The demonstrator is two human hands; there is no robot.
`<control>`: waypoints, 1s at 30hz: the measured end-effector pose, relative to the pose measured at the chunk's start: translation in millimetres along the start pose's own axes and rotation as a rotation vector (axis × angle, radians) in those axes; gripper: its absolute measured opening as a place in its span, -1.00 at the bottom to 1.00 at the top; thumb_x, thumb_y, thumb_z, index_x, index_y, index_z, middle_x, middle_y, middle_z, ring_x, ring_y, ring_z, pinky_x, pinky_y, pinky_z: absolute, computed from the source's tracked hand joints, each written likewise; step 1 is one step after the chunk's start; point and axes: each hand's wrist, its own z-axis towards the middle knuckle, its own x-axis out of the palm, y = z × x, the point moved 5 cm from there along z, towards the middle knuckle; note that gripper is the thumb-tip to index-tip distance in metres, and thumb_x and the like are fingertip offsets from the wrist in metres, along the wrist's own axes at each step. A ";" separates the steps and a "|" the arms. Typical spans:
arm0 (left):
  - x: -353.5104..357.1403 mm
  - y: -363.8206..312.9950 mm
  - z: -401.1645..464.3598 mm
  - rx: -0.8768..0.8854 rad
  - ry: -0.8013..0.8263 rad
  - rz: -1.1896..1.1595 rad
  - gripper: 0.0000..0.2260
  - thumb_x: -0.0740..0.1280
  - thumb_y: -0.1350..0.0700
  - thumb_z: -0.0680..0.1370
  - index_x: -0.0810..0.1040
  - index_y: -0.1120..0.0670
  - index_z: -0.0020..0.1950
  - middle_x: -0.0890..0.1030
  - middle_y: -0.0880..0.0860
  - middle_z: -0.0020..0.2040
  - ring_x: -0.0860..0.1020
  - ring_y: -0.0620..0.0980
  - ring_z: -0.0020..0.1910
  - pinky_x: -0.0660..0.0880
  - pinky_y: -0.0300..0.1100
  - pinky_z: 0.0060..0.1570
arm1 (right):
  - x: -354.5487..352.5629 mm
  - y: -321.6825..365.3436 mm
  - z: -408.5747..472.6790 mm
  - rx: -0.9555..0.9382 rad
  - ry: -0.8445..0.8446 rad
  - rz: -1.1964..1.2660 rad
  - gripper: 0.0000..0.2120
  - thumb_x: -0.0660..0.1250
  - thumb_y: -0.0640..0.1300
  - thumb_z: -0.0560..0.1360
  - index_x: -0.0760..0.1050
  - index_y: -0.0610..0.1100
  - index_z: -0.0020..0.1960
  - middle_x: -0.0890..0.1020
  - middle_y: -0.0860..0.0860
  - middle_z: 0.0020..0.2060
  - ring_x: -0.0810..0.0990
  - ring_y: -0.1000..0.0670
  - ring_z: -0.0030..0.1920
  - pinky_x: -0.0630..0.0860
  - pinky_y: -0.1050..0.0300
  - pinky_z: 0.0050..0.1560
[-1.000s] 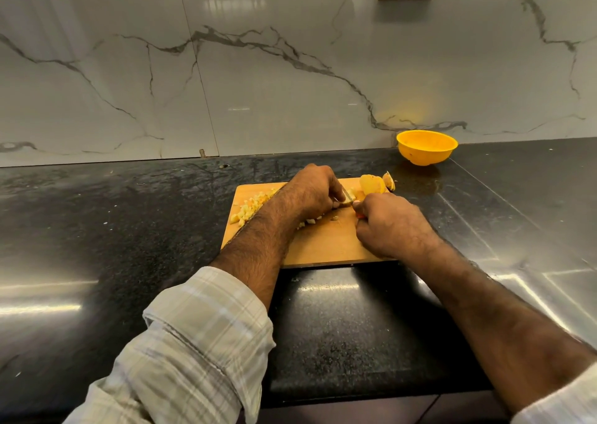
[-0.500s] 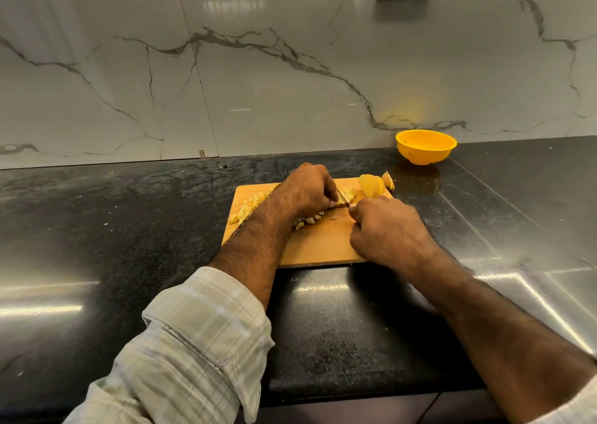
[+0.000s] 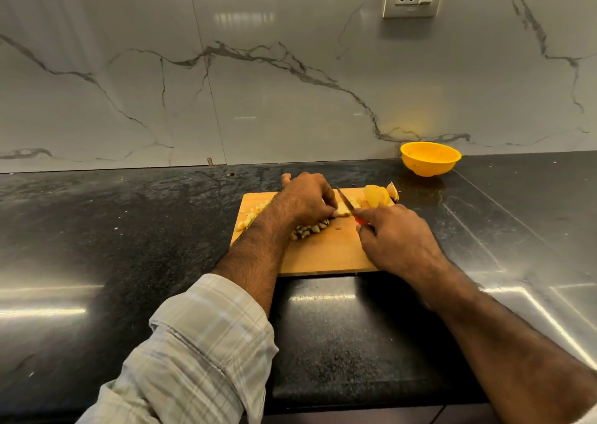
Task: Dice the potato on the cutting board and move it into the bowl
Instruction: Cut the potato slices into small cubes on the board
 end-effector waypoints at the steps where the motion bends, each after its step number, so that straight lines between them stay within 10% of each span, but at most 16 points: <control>1: -0.1 -0.7 -0.4 -0.001 0.000 0.001 -0.91 0.53 -0.06 0.55 0.76 -0.12 0.03 0.67 -0.18 0.21 0.42 -0.07 0.42 0.04 0.32 0.54 | 0.6 2.6 -1.4 -0.010 0.025 -0.008 -0.61 0.23 0.04 0.66 0.53 0.10 0.47 0.68 0.04 0.22 0.62 -0.04 0.13 0.62 -0.01 0.08; 12: 7.6 3.1 6.4 -0.003 0.014 0.021 -0.96 0.51 -0.07 0.55 0.76 -0.16 -0.04 0.68 -0.23 0.13 0.46 -0.10 0.36 0.09 0.31 0.49 | 14.9 12.9 12.7 0.003 0.160 -0.077 -0.68 0.28 0.00 0.63 0.59 0.02 0.36 0.64 -0.01 0.12 0.58 -0.05 0.09 0.61 -0.02 0.10; 19: -1.0 8.9 2.8 0.034 -0.105 -0.069 -0.92 0.47 -0.08 0.57 0.72 -0.11 -0.04 0.68 -0.21 -0.02 0.54 -0.14 0.16 0.12 0.32 0.48 | -7.7 -24.3 2.2 0.081 -0.193 0.029 -0.59 0.26 0.07 0.61 0.56 0.10 0.44 0.73 -0.09 0.06 0.64 -0.14 0.02 0.66 -0.07 -0.01; 30: -6.0 21.9 2.7 -0.026 -0.184 -0.055 -0.87 0.46 -0.12 0.58 0.69 -0.09 -0.01 0.67 -0.17 -0.01 0.56 -0.10 0.13 0.19 0.19 0.38 | 13.3 -26.7 10.1 0.166 0.065 0.115 -0.59 0.34 0.11 0.59 0.58 0.06 0.41 0.66 -0.04 0.24 0.63 -0.08 0.17 0.63 -0.09 0.22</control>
